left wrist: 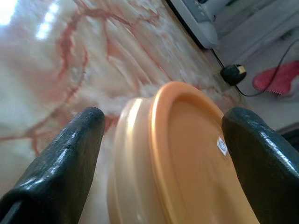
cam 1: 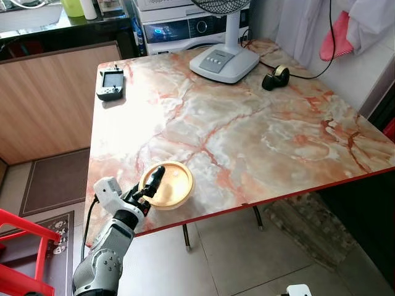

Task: Restocking fridge

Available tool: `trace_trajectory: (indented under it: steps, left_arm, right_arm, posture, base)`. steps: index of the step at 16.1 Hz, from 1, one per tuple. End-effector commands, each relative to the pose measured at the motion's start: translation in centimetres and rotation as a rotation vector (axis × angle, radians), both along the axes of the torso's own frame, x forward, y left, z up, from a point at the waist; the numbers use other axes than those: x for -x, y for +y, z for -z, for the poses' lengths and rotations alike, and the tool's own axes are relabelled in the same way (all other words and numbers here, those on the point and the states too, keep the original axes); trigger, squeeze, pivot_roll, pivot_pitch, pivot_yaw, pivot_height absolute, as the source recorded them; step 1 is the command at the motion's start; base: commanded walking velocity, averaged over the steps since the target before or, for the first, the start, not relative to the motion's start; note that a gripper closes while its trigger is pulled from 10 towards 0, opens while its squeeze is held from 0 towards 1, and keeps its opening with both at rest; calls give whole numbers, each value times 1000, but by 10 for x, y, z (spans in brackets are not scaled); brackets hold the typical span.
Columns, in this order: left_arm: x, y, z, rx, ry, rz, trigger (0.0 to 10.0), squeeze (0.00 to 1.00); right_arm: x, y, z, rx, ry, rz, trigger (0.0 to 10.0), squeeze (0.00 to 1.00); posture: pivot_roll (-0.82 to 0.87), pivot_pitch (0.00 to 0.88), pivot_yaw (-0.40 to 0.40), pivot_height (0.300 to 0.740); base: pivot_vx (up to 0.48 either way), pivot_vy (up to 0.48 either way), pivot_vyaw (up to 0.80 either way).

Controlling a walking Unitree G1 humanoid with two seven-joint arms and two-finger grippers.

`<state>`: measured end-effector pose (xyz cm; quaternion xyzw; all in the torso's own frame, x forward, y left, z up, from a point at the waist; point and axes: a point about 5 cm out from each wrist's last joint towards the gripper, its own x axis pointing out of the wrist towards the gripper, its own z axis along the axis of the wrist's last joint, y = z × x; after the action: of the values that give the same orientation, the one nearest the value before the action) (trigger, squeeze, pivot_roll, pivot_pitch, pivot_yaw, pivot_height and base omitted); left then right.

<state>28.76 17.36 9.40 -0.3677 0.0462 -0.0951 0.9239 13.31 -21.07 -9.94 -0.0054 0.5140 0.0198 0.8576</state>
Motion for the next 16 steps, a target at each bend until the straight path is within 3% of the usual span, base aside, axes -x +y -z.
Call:
trace_trajectory:
  steps: [1,2,3,4,5,16]
  left_arm:
    - [2,-3,8,-7,32,30,10000,0]
    - [2,-4,9,-17,37,41,10000,0]
    - [2,-5,10,-25,41,52,8235,0]
    - [2,-6,10,-24,45,58,941,0]
    - [2,-6,10,-23,44,60,0,0]
    - [-2,-8,4,-8,3,40,0,0]
  right_arm:
    - [5,-1,2,1,20,1,10000,0]
    - [5,-1,1,1,20,-1,10000,0]
    - [4,-2,1,2,19,-3,10000,0]
    - [4,-2,1,4,20,-4,10000,0]
    - [4,-2,1,4,20,-6,10000,0]
    - [4,-2,1,9,23,-22,10000,0]
  posture:
    - [91,94,13,740]
    - [91,95,13,740]
    - [92,93,13,740]
    - [92,93,13,740]
    - [90,92,14,740]
    - [89,91,9,740]
  base:
    - [0,0,0]
    - [0,0,0]
    - [0,0,0]
    - [0,0,0]
    - [0,0,0]
    - [0,0,0]
